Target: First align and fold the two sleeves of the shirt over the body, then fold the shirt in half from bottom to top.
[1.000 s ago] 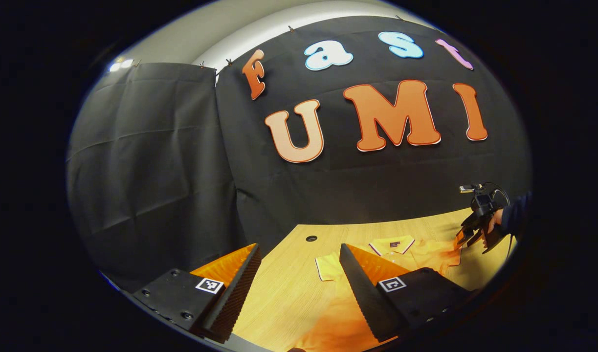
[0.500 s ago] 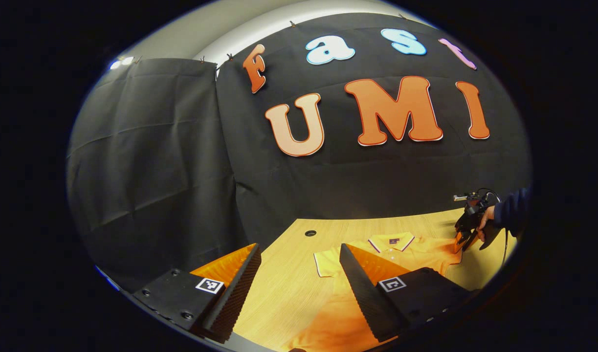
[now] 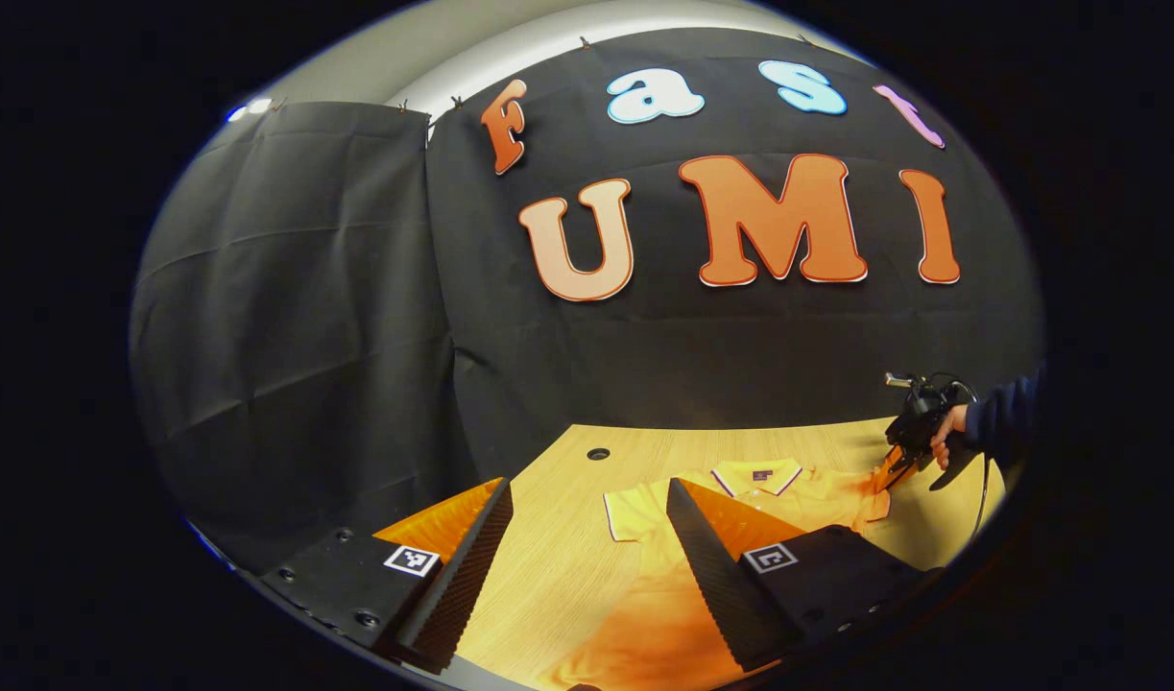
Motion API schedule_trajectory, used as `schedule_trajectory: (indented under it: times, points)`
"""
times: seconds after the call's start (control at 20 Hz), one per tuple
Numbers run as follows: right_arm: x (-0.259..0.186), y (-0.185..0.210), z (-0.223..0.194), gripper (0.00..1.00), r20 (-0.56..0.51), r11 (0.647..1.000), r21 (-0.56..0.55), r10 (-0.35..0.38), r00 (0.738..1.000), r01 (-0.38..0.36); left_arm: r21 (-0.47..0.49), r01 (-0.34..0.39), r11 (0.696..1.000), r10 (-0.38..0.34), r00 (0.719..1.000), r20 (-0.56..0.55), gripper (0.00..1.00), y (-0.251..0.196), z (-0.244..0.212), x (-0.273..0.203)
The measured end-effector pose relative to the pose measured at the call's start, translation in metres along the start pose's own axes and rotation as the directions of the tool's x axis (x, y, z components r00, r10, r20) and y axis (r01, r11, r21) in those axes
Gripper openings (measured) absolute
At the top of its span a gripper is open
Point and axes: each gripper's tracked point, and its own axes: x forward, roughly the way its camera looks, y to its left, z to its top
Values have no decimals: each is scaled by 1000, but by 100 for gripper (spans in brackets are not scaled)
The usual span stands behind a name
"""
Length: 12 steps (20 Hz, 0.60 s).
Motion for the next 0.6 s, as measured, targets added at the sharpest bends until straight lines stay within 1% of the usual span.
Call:
schedule_trajectory:
  times: [0.1, 0.15, 0.3, 0.35, 0.5, 0.6]
  points:
    - [-6, 11, 4, 5, 13, 1000, -28, 12, 1000, -11, -11, -8, 1000, 8, 1000, -3, 100, 4, -2, 0]
    - [-9, 16, 6, 5, 20, 999, -38, 17, 1000, -16, -14, -12, 1000, 12, 1000, -4, 99, 6, -2, -1]
    - [-13, 35, 9, 5, 19, 997, -60, 41, 999, -40, -17, -20, 1000, 20, 1000, -8, 99, 11, -5, -2]
    - [-14, 39, 10, 5, 20, 997, -67, 43, 999, -41, -17, -24, 1000, 24, 1000, -8, 99, 12, -7, -3]
    - [-15, 62, 13, 5, 19, 992, -93, 83, 996, -81, -20, -37, 999, 37, 999, -8, 99, 18, -8, -5]
    - [-13, 74, 13, 5, 15, 990, -112, 91, 996, -89, -25, -47, 999, 47, 999, -13, 99, 22, -11, -6]
